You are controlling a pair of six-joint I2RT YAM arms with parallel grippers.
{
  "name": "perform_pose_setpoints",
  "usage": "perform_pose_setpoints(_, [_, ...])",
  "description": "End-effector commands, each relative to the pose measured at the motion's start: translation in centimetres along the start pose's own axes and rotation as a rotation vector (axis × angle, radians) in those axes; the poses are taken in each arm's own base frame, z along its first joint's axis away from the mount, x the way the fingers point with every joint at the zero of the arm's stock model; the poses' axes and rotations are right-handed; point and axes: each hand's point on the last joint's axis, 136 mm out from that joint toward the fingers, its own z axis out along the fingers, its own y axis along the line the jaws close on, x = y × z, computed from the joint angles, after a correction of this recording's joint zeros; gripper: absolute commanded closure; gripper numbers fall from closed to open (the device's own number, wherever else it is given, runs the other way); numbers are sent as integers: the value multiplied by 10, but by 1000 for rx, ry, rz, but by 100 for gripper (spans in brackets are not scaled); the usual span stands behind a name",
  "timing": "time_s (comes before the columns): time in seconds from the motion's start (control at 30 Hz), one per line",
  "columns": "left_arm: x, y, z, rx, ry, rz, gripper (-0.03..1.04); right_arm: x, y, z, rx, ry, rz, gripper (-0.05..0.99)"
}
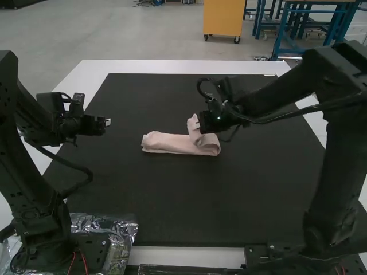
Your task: Fold the towel.
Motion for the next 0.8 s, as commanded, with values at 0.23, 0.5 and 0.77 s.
perform_pose_setpoints(0.23, [-5,-4,-7,9,-28,31,4,-20,37,39,-56,-13,-56,96])
perform_pose_setpoints(0.5, [-6,-5,-7,9,-36,33,4,-27,42,60,-70,-12,-69,96])
perform_pose_setpoints(0.77, [-7,-9,-6,18,-38,38,4,-31,61,85,-107,-8,-83,95])
